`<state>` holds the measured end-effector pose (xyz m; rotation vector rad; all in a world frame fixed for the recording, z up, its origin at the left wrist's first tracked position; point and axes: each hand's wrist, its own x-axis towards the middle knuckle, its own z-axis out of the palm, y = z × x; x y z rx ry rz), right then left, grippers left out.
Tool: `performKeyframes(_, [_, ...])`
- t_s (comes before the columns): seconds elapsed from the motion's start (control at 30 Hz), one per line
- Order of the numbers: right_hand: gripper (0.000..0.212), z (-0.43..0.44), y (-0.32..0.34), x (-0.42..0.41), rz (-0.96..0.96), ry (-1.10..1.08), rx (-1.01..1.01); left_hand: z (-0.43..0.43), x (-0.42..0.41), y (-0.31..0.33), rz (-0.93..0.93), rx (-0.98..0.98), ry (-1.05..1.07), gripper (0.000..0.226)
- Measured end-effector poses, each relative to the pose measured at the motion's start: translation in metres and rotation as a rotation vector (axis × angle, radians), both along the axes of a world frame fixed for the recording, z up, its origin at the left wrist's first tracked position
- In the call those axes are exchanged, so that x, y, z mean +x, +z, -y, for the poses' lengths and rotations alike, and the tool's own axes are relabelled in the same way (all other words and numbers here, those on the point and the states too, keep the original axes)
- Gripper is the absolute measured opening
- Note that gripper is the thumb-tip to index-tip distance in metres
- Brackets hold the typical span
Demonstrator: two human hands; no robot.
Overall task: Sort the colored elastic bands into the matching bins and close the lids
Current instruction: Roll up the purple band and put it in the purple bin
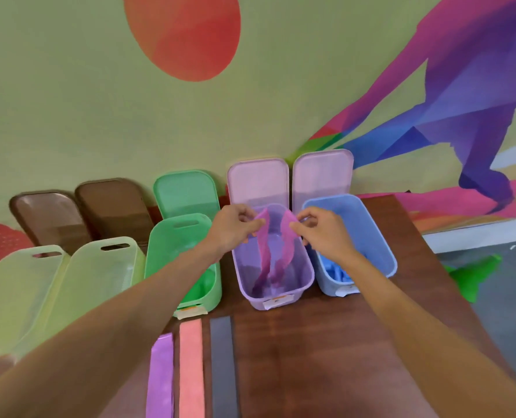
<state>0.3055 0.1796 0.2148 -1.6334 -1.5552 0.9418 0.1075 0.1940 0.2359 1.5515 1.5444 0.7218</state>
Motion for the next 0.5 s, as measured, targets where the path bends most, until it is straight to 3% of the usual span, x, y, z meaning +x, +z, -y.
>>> performKeyframes(0.23, [0.005, -0.01, -0.062, 0.0, 0.102, 0.065, -0.192, -0.006, -0.002, -0.07, -0.078, -0.126, 0.094, 0.019])
performKeyframes(0.5, [0.012, -0.004, -0.089, -0.018, 0.226, 0.083, -0.31, 0.012, -0.022, -0.092, -0.045, -0.34, 0.041, 0.023])
